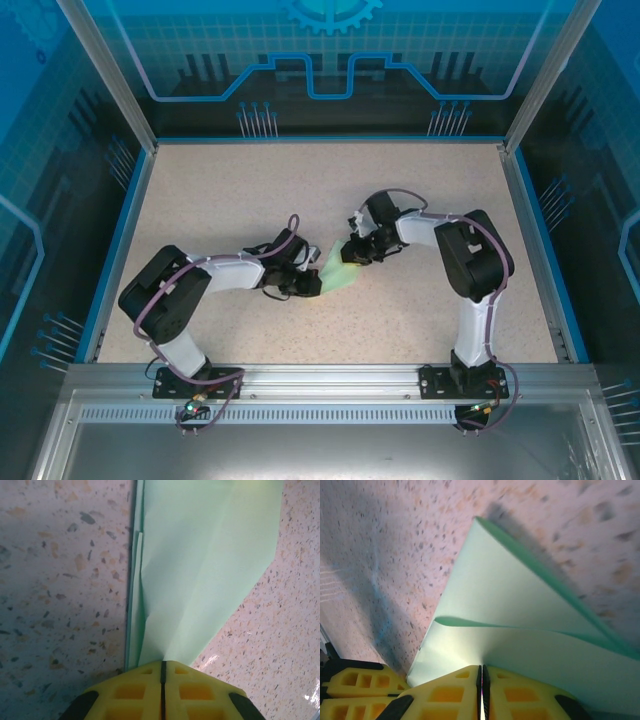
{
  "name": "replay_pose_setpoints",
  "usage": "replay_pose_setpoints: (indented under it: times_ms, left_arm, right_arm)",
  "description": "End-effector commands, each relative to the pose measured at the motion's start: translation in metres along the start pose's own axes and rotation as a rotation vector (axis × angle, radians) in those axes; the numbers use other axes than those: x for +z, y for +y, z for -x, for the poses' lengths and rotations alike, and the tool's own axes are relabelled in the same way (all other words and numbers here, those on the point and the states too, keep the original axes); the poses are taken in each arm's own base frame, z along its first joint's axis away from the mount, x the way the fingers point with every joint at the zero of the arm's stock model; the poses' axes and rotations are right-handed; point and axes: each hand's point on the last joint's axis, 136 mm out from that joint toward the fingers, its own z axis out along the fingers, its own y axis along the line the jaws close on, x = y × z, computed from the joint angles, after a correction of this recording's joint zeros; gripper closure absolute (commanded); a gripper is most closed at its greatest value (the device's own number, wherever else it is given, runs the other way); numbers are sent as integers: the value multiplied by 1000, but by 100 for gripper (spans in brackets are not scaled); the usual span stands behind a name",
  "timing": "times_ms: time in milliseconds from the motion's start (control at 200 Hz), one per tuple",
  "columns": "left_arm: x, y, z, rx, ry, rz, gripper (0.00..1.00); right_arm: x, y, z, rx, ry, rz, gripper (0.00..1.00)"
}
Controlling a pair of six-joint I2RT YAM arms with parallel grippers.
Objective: Fold a paper plane with a square sheet of paper (pick it up from the middle)
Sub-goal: Fourth fold the wing at the center of the table.
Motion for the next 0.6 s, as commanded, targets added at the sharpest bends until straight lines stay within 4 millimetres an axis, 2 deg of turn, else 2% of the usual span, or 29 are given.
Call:
replay_pose_setpoints:
  times_ms: [0, 440, 595]
  left_arm:
    - [7, 69, -64, -112, 211, 242, 92]
    - [8, 66, -66, -109, 224, 222, 92]
    - [9, 64, -65, -107, 228, 211, 92]
  right_arm:
    - [-10, -57, 30, 70, -98, -147, 87]
    - [-37, -86, 55, 130, -167, -157, 87]
    - [-47, -83, 62, 124, -188, -159, 87]
